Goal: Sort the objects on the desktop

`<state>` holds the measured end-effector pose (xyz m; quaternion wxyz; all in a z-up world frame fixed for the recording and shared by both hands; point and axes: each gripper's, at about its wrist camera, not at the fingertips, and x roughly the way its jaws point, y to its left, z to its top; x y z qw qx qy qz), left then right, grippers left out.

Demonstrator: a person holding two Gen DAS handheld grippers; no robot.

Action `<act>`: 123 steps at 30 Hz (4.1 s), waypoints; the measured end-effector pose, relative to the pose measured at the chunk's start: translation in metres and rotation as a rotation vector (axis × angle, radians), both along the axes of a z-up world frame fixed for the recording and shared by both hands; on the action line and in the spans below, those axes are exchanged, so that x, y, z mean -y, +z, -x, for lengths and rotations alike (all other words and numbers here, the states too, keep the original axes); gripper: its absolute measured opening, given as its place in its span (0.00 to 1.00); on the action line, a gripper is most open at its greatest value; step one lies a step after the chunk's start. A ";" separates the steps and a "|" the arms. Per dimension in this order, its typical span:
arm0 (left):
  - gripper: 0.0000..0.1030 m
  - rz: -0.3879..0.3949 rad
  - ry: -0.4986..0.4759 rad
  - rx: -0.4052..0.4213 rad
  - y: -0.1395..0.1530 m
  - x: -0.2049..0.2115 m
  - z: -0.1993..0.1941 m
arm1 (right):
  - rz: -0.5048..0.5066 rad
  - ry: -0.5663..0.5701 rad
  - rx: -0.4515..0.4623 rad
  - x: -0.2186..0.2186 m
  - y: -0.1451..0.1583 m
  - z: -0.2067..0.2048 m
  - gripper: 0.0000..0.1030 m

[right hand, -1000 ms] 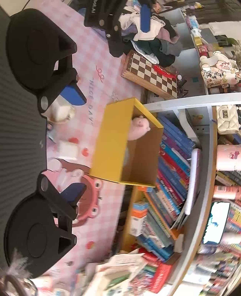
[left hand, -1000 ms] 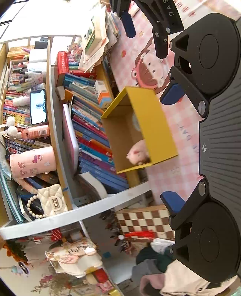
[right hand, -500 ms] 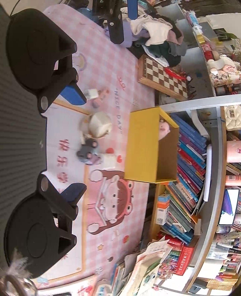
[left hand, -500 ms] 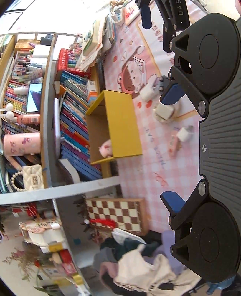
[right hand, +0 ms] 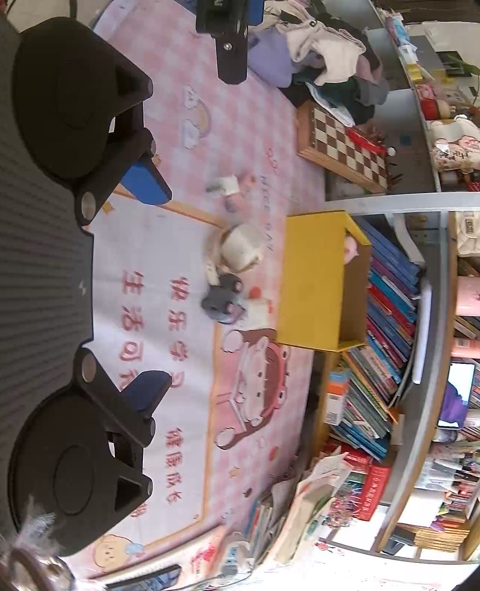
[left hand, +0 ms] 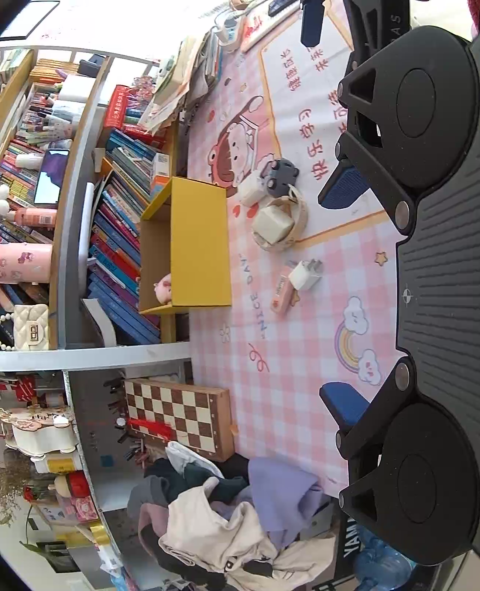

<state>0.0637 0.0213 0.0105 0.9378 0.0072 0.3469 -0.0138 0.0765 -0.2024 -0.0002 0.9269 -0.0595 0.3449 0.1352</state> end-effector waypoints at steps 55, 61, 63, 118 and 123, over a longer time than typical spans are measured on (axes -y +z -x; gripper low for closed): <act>0.98 -0.023 -0.054 -0.113 -0.041 0.034 0.002 | 0.045 -0.027 -0.109 0.006 -0.030 -0.002 0.97; 0.98 -0.028 -0.040 -0.126 -0.046 0.032 -0.007 | 0.038 -0.026 -0.120 0.007 -0.033 -0.016 0.95; 0.98 -0.026 -0.034 -0.131 -0.047 0.031 -0.011 | 0.037 -0.027 -0.123 0.008 -0.034 -0.021 0.94; 0.98 0.033 0.125 -0.259 -0.081 0.039 -0.121 | 0.071 0.147 -0.252 0.013 -0.062 -0.172 0.90; 0.98 0.033 0.128 -0.273 -0.085 0.043 -0.126 | 0.070 0.160 -0.265 0.014 -0.065 -0.179 0.90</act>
